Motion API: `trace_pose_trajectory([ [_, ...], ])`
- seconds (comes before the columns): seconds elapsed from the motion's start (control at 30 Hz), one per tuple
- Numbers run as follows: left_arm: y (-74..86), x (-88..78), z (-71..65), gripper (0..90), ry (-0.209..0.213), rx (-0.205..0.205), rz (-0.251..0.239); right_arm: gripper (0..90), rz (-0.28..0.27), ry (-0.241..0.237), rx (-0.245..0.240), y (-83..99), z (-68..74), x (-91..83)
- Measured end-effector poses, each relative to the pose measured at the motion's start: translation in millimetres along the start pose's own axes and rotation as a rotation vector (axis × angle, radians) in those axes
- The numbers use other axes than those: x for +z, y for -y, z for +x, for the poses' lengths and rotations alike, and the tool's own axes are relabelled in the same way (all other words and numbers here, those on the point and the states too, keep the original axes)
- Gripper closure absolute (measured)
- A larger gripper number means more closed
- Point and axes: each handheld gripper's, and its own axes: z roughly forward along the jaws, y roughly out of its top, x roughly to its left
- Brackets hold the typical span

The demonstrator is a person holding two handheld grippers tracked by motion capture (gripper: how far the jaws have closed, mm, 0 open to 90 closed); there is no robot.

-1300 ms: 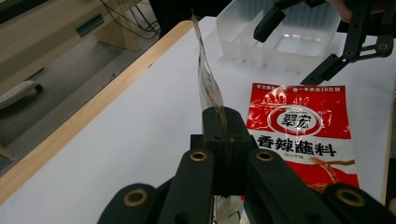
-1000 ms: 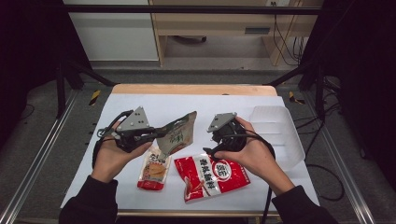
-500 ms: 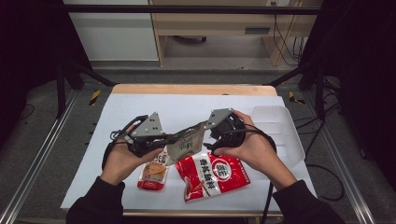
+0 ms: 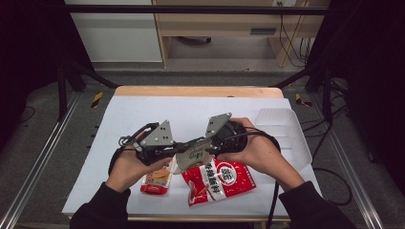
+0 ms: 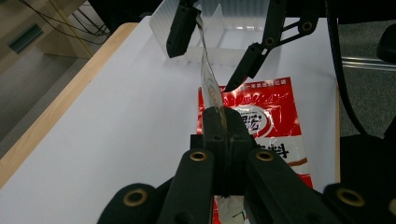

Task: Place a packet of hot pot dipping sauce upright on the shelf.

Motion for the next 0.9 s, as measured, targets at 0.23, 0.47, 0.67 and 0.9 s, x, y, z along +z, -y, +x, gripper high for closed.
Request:
trace_pose_trajectory([
  [0.23,0.0,-3.4,1.9,90.0,-0.006,-0.018,-0.031,64.4,0.019,-0.029,-0.03,-3.0,5.0,0.0],
  [0.47,1.8,-7.3,4.3,90.0,-0.017,-0.031,-0.033,86.3,0.014,-0.015,-0.022,-5.3,6.3,-2.2],
  [0.67,4.9,-9.9,7.7,90.0,-0.028,-0.052,-0.042,89.9,0.016,-0.024,-0.035,-7.8,9.4,-5.3],
  [0.9,10.1,-13.1,11.9,90.0,-0.027,-0.076,-0.07,90.0,0.033,-0.036,-0.042,-15.8,14.6,-11.5],
])
